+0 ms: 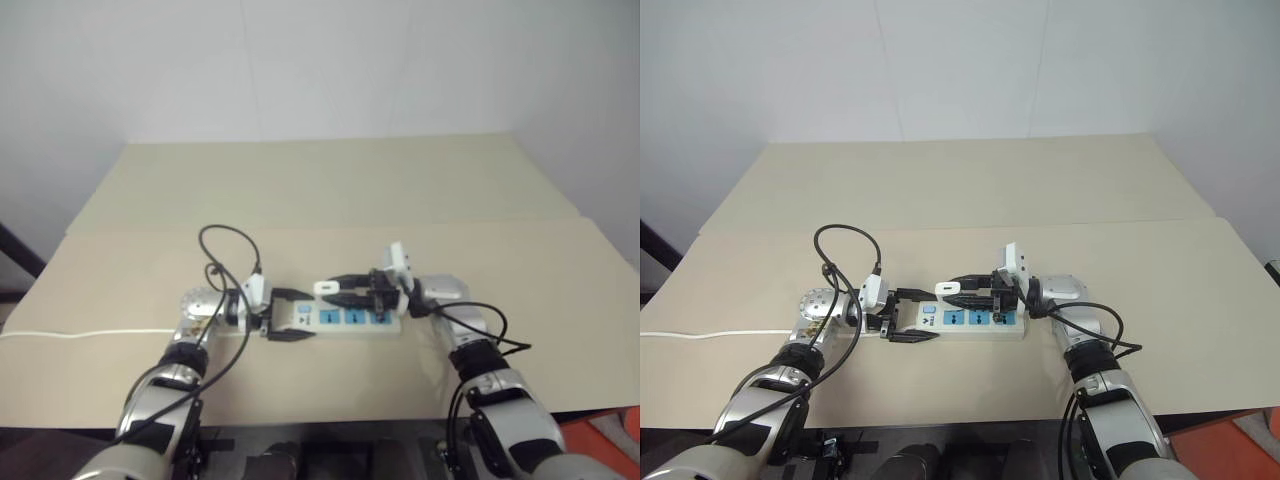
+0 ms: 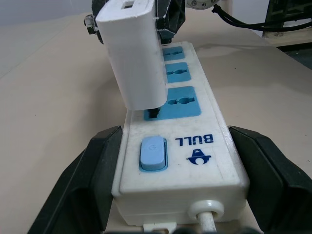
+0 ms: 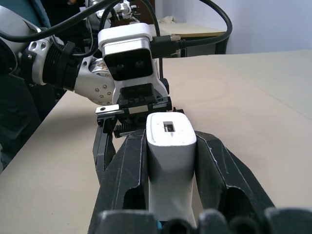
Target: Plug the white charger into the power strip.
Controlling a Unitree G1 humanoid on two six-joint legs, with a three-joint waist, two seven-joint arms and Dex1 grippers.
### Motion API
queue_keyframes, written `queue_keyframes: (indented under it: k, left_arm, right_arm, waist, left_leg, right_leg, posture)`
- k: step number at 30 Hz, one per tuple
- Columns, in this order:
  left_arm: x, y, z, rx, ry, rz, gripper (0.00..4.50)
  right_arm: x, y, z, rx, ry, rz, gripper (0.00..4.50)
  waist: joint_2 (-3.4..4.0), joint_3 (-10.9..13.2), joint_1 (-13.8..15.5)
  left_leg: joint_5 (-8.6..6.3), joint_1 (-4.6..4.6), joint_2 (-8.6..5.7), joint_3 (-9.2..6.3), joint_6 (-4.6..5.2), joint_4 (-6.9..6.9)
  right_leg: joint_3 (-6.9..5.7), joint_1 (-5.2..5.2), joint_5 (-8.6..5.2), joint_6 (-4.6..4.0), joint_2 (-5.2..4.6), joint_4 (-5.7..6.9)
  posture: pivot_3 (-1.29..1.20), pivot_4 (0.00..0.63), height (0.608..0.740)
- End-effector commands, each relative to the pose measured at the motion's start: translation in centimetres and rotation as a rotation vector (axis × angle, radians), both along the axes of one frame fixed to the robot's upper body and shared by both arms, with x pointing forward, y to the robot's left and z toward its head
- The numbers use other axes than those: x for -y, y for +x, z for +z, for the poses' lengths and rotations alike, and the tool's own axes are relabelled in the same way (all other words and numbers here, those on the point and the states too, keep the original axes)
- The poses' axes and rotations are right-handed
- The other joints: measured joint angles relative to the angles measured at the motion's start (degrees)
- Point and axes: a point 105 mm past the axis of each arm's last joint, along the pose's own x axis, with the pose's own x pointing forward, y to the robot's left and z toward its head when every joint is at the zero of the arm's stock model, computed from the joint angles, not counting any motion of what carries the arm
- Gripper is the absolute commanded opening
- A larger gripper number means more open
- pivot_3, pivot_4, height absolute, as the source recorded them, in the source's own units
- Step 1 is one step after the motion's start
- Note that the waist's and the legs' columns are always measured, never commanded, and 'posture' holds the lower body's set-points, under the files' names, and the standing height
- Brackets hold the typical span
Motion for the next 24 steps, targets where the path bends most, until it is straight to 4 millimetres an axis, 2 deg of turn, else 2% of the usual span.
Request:
queue_keyframes:
  k: [1,12,24]
  left_arm:
    - [-0.07,-0.30,-0.36,0.009,0.049,-0.032,3.26]
    - [-0.02,-0.30,-0.36,0.010,0.049,-0.032,3.26]
    - [-0.04,-0.24,-0.42,0.016,0.060,-0.031,3.26]
  right_arm:
    - [2.80,-0.15,-4.35,-0.141,-0.134,-0.098,1.11]
    - [3.48,0.27,-4.71,-0.212,-0.148,-0.141,1.11]
    - [3.60,0.32,-4.68,-0.215,-0.147,-0.169,1.11]
  waist:
    - [0.00,0.0,0.0]
    - [0.00,0.0,0.0]
    - [-0.03,0.0,0.1]
  left_leg:
    - [0.00,0.01,0.00,0.00,0.00,-0.01]
    - [0.00,0.07,0.00,-0.03,0.00,-0.03]
    - [0.00,0.13,0.00,-0.08,0.00,-0.04]
  right_leg:
    - [0.00,0.01,0.00,0.00,0.00,-0.01]
    - [0.00,0.11,-0.01,0.02,0.02,-0.07]
    - [0.00,0.20,-0.03,0.04,0.03,-0.10]
  posture:
    - [0.00,0.150,0.740]
    - [0.00,0.150,0.740]
    - [0.00,0.150,0.740]
